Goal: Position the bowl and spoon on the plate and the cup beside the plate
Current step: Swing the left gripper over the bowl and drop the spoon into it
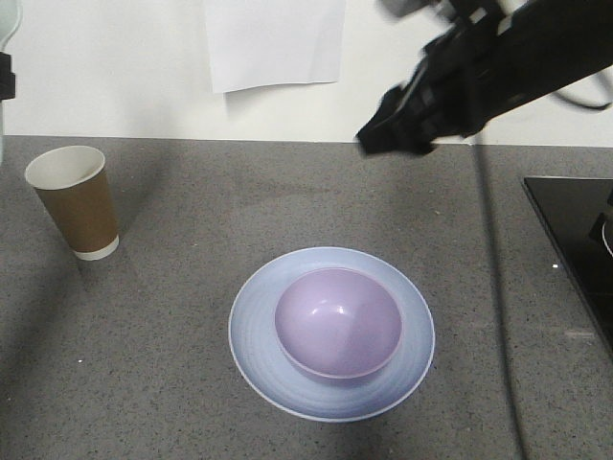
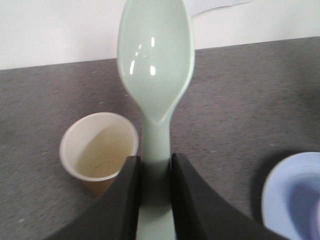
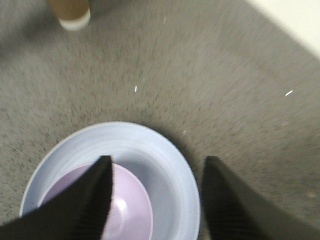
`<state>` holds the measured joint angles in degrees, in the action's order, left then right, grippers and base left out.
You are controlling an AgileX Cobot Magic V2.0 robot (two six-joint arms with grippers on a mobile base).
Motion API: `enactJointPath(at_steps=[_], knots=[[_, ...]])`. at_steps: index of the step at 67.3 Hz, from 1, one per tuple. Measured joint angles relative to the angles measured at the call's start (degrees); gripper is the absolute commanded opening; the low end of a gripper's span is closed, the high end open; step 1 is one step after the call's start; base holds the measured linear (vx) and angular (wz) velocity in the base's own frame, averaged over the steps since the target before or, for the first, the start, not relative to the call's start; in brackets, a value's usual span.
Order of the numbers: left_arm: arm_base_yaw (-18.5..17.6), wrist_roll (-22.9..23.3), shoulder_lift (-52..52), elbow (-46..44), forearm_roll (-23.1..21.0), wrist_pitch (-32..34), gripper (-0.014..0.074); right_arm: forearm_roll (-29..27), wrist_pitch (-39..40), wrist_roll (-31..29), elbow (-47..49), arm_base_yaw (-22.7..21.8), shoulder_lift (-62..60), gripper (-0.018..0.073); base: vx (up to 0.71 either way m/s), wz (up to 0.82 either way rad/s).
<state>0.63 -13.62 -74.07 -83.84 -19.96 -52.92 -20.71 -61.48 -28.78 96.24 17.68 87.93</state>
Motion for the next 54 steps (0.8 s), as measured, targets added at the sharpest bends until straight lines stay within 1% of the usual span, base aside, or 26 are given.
enactJointPath(at_steps=[2, 3, 4, 7, 9, 15, 20, 27, 30, 34, 38, 45, 50, 54], knots=[[-0.4, -1.4, 0.0, 0.0, -1.7, -0.1, -0.0006, 0.2, -0.2, 0.0, 0.0, -0.3, -2.0, 0.0106, 0.0, 0.0], [-0.6, -2.1, 0.0, 0.0, -3.0, -0.1, -0.0006, 0.3, -0.3, 0.0, 0.0, -0.4, -3.0, 0.0093, 0.0, 0.0], [-0.7, -2.8, 0.0, 0.0, -3.5, -0.3, -0.0006, 0.5, -0.4, 0.1, 0.0, -0.6, -4.5, 0.0052, 0.0, 0.0], [-1.9, -4.9, -0.1, 0.0, -6.3, -0.6, -0.0006, 1.0, -0.7, 0.1, 0.1, -0.9, -7.0, -0.0019, 0.0, 0.0], [-2.8, -6.3, -0.2, 0.0, -8.7, -0.7, -0.0006, 1.6, -1.1, 0.1, 0.1, -1.1, -9.5, -0.0017, 0.0, 0.0], [-6.2, -9.8, -1.3, 0.0, -13.3, -1.8, -0.0006, 3.3, -2.7, 0.5, 0.2, -1.3, -15.4, -0.0011, 0.0, 0.0], [-9.9, -11.1, -3.1, 0.0, -14.8, -3.0, -0.0006, 4.3, -5.9, 1.9, 0.4, -1.3, -20.7, -0.0009, 0.0, 0.0], [-15.0, -11.6, -6.7, 0.0, -14.7, -4.6, -0.0006, 5.0, -9.2, 3.5, -0.8, -1.3, -27.1, -0.0006, 0.0, 0.0], [-17.5, -11.6, -8.7, 0.0, -14.2, -5.2, -0.0006, 5.8, -9.7, 4.0, -2.6, -1.3, -30.1, -0.0006, 0.0, 0.0], [-19.9, -11.6, -11.3, 0.0, -13.9, -5.7, -0.0006, 7.2, -9.8, 4.9, -5.5, -1.3, -34.0, -0.0006, 0.0, 0.0], [-22.6, -11.6, -13.6, 0.0, -13.7, -6.1, -0.0006, 9.6, -9.6, 5.6, -9.1, -1.3, -37.6, -0.0006, 0.0, 0.0], [-26.3, -11.7, -17.0, 0.0, -12.9, -6.9, -0.0006, 14.9, -7.8, 8.1, -16.3, -1.3, -42.3, -0.0006, 0.0, 0.0], [-29.0, -11.8, -18.7, 0.0, -11.2, -7.7, -0.0006, 18.7, -6.1, 10.3, -20.9, -1.3, -44.4, -0.0006, 0.0, 0.0], [-30.8, -11.8, -20.0, 0.0, -9.8, -8.4, -0.0006, 20.7, -4.6, 12.1, -24.2, -1.3, -45.7, -0.0006, 0.0, 0.0]])
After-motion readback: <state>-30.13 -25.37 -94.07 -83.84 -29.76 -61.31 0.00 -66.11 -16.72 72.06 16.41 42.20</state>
